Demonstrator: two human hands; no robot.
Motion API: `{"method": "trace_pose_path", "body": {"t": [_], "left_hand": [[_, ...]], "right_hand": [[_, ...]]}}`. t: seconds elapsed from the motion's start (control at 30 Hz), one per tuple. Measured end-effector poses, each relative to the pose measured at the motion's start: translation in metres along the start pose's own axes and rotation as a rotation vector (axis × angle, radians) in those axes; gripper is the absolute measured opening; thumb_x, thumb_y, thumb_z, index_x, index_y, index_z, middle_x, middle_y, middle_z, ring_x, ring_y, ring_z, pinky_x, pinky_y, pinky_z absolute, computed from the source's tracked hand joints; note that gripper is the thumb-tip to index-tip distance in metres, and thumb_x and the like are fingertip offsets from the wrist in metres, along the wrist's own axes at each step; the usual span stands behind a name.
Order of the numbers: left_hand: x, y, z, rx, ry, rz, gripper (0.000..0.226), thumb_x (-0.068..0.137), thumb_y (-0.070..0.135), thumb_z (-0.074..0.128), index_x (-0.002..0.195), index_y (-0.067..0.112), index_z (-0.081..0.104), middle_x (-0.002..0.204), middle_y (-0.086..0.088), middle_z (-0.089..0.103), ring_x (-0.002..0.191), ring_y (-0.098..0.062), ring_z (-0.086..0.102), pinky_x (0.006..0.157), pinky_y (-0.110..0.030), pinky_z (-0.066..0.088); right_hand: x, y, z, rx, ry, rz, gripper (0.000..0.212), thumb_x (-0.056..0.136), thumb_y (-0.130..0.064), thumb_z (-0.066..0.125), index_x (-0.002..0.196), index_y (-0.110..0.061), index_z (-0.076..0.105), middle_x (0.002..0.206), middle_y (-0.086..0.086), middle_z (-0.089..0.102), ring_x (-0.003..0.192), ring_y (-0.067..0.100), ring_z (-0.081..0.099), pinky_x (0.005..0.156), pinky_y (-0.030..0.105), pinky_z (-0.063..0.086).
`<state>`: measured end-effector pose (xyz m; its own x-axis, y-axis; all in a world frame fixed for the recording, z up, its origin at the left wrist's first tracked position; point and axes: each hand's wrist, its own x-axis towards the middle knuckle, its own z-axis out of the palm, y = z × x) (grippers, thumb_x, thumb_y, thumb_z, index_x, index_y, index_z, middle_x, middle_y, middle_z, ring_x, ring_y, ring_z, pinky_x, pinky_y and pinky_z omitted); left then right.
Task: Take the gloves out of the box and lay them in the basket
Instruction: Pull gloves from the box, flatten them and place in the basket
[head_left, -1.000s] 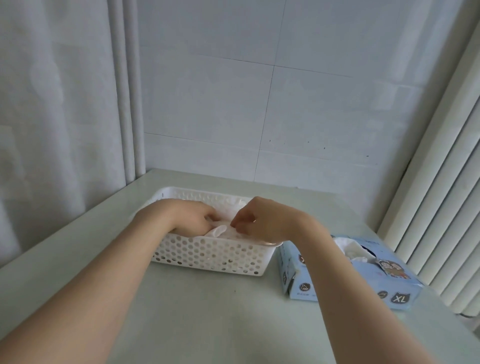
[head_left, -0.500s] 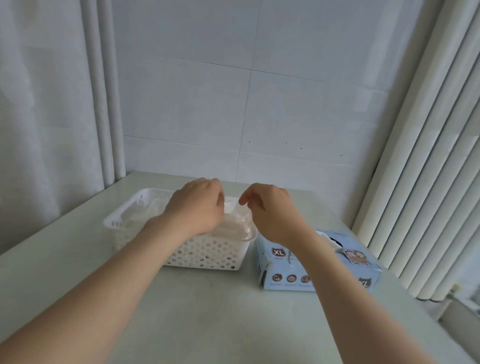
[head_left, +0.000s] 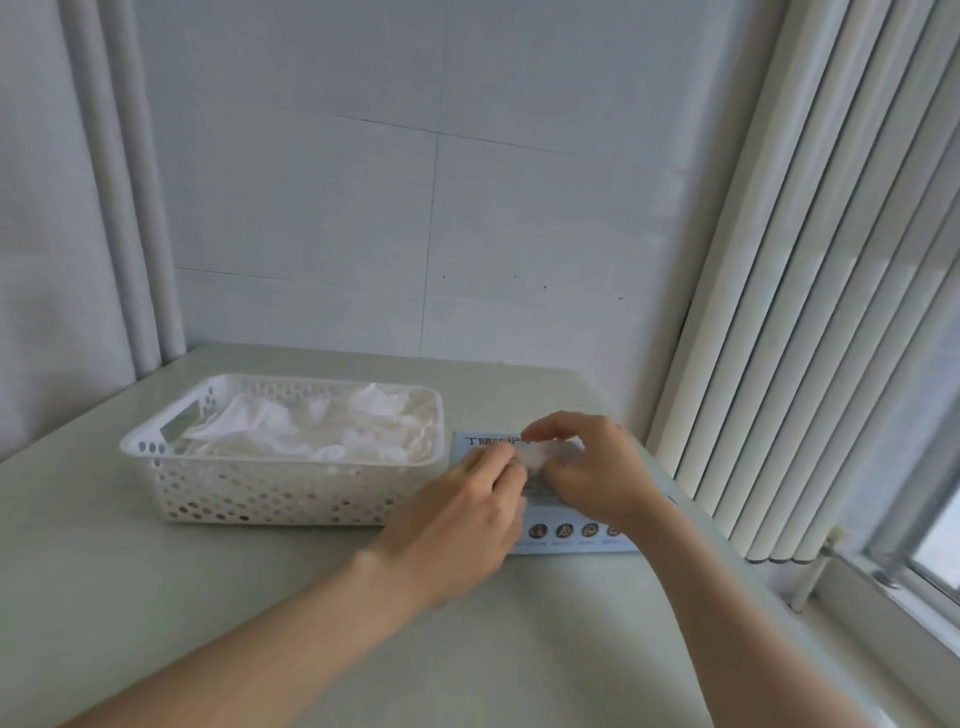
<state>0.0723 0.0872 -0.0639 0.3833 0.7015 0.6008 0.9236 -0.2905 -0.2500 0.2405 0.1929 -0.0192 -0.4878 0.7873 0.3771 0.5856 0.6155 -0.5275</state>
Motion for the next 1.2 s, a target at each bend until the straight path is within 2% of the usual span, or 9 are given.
{"method": "trace_pose_path", "body": {"t": [0.1, 0.2, 0.3, 0.4, 0.63, 0.77, 0.9, 1.07, 1.2], "left_hand": [[-0.005, 0.002, 0.011, -0.152, -0.001, -0.154, 0.046, 0.106, 0.039, 0.037, 0.131, 0.008, 0.059, 0.131, -0.007, 0.056, 0.122, -0.023, 0.056, 0.105, -0.034, 0.047], [-0.012, 0.002, 0.017, -0.197, -0.030, -0.206, 0.050, 0.106, 0.046, 0.036, 0.140, 0.013, 0.049, 0.141, -0.004, 0.049, 0.129, -0.021, 0.049, 0.111, -0.032, 0.040], [-0.014, 0.000, 0.018, -0.222, -0.033, -0.224, 0.055, 0.106, 0.049, 0.037, 0.150, 0.016, 0.037, 0.146, -0.002, 0.048, 0.134, -0.019, 0.047, 0.114, -0.032, 0.039], [-0.014, 0.002, 0.020, -0.203, -0.048, -0.231, 0.065, 0.106, 0.049, 0.035, 0.161, 0.014, 0.027, 0.151, -0.001, 0.045, 0.138, -0.018, 0.044, 0.116, -0.034, 0.039], [-0.012, 0.005, 0.020, -0.170, -0.050, -0.252, 0.052, 0.104, 0.046, 0.038, 0.140, 0.013, 0.056, 0.145, -0.002, 0.047, 0.126, -0.023, 0.053, 0.106, -0.035, 0.046], [-0.012, 0.005, 0.022, -0.157, -0.044, -0.237, 0.050, 0.104, 0.044, 0.040, 0.139, 0.012, 0.056, 0.142, 0.000, 0.048, 0.127, -0.022, 0.052, 0.107, -0.034, 0.044], [-0.012, 0.005, 0.022, -0.155, -0.061, -0.234, 0.050, 0.105, 0.044, 0.038, 0.140, 0.013, 0.055, 0.142, 0.002, 0.049, 0.133, -0.021, 0.048, 0.110, -0.035, 0.043], [-0.011, 0.004, 0.024, -0.133, -0.072, -0.223, 0.047, 0.104, 0.044, 0.038, 0.133, 0.015, 0.059, 0.134, 0.003, 0.054, 0.129, -0.020, 0.050, 0.109, -0.034, 0.043], [-0.010, 0.003, 0.022, -0.152, -0.065, -0.222, 0.043, 0.103, 0.043, 0.041, 0.127, 0.015, 0.062, 0.127, 0.003, 0.057, 0.123, -0.020, 0.053, 0.103, -0.034, 0.047]], "right_hand": [[-0.002, 0.007, 0.000, 0.008, -0.011, -0.020, 0.026, 0.092, -0.021, 0.069, 0.111, -0.036, 0.078, 0.108, -0.024, 0.074, 0.096, 0.002, 0.067, 0.090, 0.030, 0.053], [0.002, 0.010, 0.005, 0.059, 0.045, -0.032, 0.004, 0.091, -0.031, 0.079, 0.095, -0.032, 0.079, 0.089, -0.016, 0.077, 0.080, 0.004, 0.067, 0.076, 0.030, 0.054], [0.003, 0.013, 0.012, 0.057, 0.075, -0.027, 0.007, 0.096, -0.031, 0.075, 0.090, -0.029, 0.079, 0.079, -0.015, 0.075, 0.075, 0.000, 0.066, 0.071, 0.029, 0.053], [0.001, 0.013, 0.013, 0.034, 0.101, -0.062, 0.015, 0.103, -0.027, 0.066, 0.097, -0.025, 0.080, 0.086, -0.017, 0.076, 0.084, 0.001, 0.068, 0.078, 0.028, 0.056], [0.001, 0.012, 0.013, 0.159, 0.193, -0.066, 0.017, 0.104, -0.023, 0.063, 0.102, -0.022, 0.079, 0.096, -0.019, 0.074, 0.096, -0.003, 0.065, 0.078, 0.006, 0.045], [0.000, 0.014, 0.011, 0.122, 0.110, -0.025, 0.024, 0.096, -0.027, 0.068, 0.118, -0.032, 0.076, 0.104, -0.018, 0.072, 0.100, 0.001, 0.064, 0.087, 0.019, 0.049], [0.000, 0.012, 0.014, 0.030, 0.078, -0.002, 0.012, 0.094, -0.030, 0.070, 0.100, -0.032, 0.080, 0.090, -0.019, 0.073, 0.084, 0.001, 0.064, 0.077, 0.029, 0.054], [0.000, 0.013, 0.014, 0.217, 0.264, -0.008, 0.011, 0.097, -0.023, 0.070, 0.093, -0.028, 0.079, 0.088, -0.017, 0.076, 0.089, 0.002, 0.067, 0.078, 0.015, 0.051], [0.001, 0.012, 0.013, 0.364, 0.389, 0.016, 0.009, 0.103, -0.021, 0.063, 0.099, -0.026, 0.069, 0.089, -0.010, 0.074, 0.088, 0.006, 0.067, 0.078, 0.029, 0.054]]}}
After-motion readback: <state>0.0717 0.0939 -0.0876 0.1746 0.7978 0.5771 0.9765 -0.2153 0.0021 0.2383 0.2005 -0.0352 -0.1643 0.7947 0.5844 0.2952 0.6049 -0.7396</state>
